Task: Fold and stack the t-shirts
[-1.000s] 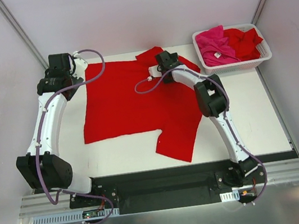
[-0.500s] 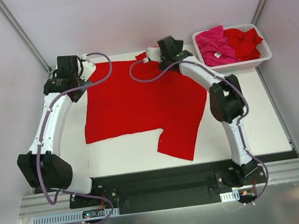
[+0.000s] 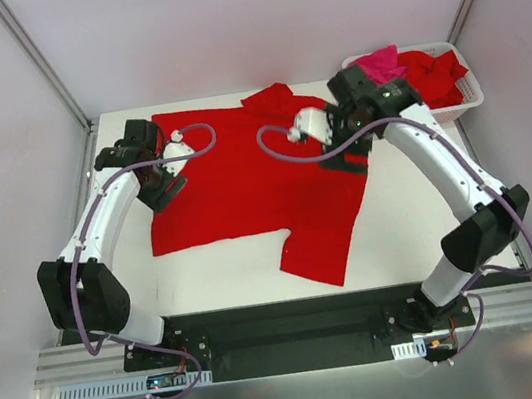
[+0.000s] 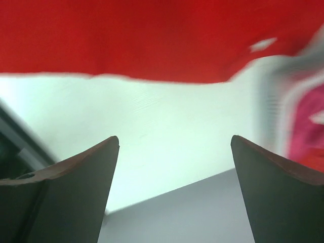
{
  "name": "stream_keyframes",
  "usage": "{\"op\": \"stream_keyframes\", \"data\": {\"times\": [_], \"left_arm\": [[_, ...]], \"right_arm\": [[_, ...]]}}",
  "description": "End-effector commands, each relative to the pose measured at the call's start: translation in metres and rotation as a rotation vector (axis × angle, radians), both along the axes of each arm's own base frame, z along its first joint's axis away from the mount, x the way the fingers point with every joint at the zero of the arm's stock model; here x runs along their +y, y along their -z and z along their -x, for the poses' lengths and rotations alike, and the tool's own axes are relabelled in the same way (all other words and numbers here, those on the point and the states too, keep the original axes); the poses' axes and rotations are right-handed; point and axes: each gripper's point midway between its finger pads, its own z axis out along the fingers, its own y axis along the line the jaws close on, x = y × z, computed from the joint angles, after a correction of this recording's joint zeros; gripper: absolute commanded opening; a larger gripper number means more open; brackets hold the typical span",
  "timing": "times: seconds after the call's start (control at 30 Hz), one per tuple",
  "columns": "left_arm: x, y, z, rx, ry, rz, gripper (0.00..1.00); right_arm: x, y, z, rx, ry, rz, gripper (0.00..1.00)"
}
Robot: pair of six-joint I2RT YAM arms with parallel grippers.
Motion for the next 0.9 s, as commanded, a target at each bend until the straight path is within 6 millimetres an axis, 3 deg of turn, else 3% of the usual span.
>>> {"op": "stream_keyframes", "data": {"times": [0.0, 0.2, 0.23, 0.3, 0.33, 0.53, 0.63, 0.87], "left_arm": [[0.001, 0.005, 0.010, 0.059, 0.113, -0.046, 0.65], [-0.002, 0.031, 0.018, 0.118, 0.164, -0.064, 0.64], [0.001, 0.045, 0.029, 0.156, 0.180, -0.086, 0.63], [0.004, 0.048, 0.030, 0.116, 0.244, -0.133, 0.63], [0.011, 0.062, 0.043, 0.149, 0.261, -0.169, 0.63], [0.022, 0.068, 0.067, 0.109, 0.337, -0.216, 0.63], [0.025, 0.070, 0.079, 0.096, 0.372, -0.227, 0.63], [0.025, 0.063, 0.102, 0.004, 0.419, -0.218, 0.63]], "right_arm": [[-0.023, 0.060, 0.083, 0.312, -0.075, 0.152, 0.96], [-0.022, 0.066, 0.094, 0.265, -0.087, 0.112, 0.96], [-0.028, 0.084, 0.103, 0.279, -0.108, 0.141, 0.96], [-0.022, 0.077, 0.098, 0.114, -0.164, 0.113, 0.96], [-0.025, 0.078, 0.098, 0.068, -0.181, 0.133, 0.96], [-0.014, 0.075, 0.127, 0.081, -0.140, 0.081, 0.96], [-0.013, 0.080, 0.138, 0.025, -0.214, 0.135, 0.96], [0.001, 0.035, 0.150, -0.030, -0.369, 0.250, 0.96]]}}
